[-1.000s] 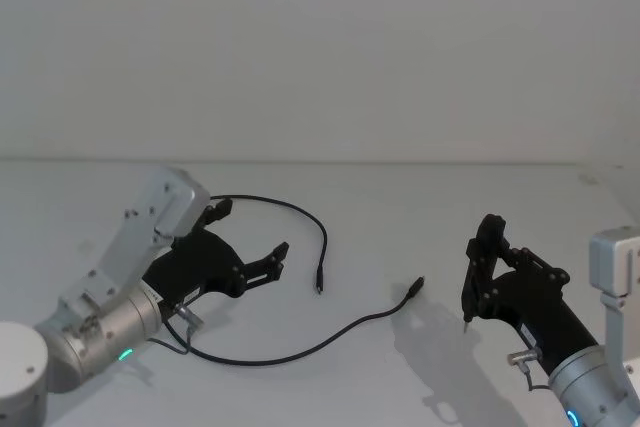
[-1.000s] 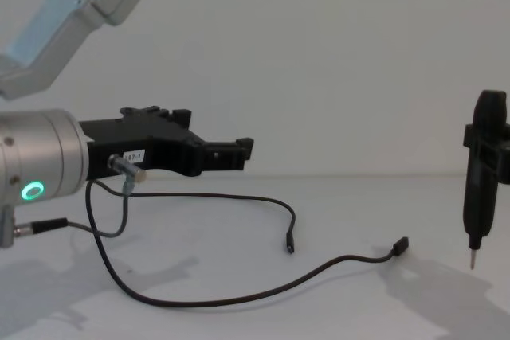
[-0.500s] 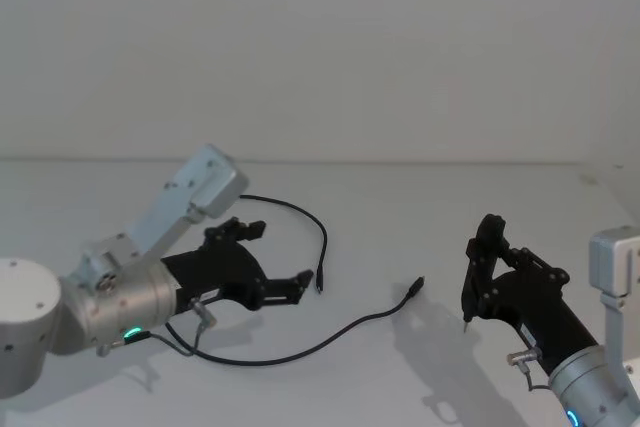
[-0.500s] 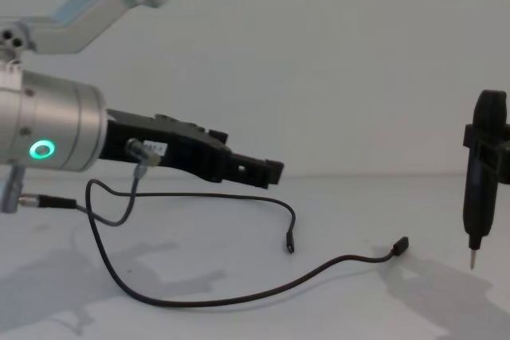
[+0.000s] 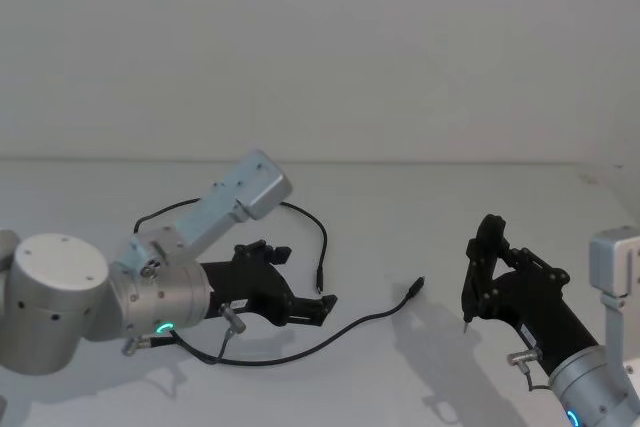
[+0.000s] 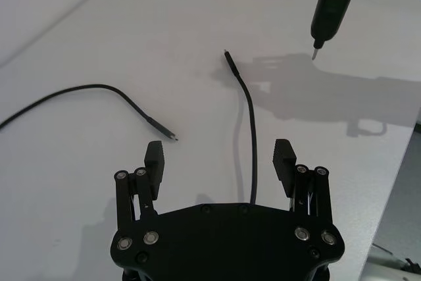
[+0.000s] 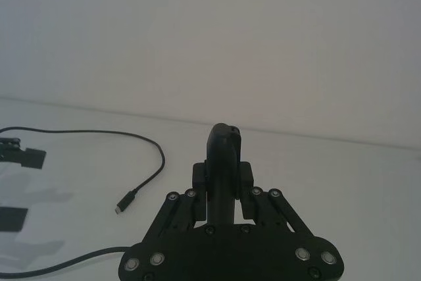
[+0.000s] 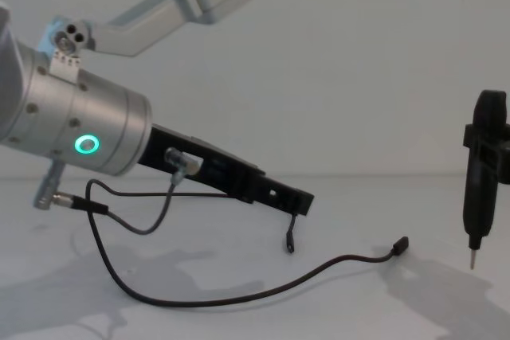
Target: Pick up the data cable with the one hand.
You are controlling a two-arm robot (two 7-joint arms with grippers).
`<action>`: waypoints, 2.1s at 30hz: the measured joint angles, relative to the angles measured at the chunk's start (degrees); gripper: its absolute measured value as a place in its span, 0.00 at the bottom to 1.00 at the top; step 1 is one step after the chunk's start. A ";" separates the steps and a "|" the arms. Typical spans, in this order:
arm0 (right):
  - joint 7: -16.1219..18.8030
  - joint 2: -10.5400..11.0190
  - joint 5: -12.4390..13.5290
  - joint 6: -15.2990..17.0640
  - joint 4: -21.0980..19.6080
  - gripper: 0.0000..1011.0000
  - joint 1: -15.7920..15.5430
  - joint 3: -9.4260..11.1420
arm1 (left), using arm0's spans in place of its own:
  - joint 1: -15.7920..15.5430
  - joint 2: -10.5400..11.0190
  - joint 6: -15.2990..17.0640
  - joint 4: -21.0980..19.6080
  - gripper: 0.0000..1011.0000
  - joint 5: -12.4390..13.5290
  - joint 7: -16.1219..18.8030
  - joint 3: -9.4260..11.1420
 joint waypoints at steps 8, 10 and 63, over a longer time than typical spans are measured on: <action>0.00 0.00 0.00 0.00 0.00 0.28 0.00 0.00 | -1.14 -1.43 1.88 1.62 0.99 0.19 -0.37 1.53; 0.00 0.00 0.00 0.00 0.00 0.28 0.00 0.00 | -1.35 -1.90 1.98 2.19 0.99 0.30 -0.50 1.87; 0.00 0.00 0.00 0.00 0.00 0.28 0.00 0.00 | -4.41 -10.96 0.77 15.34 0.96 4.61 1.53 6.21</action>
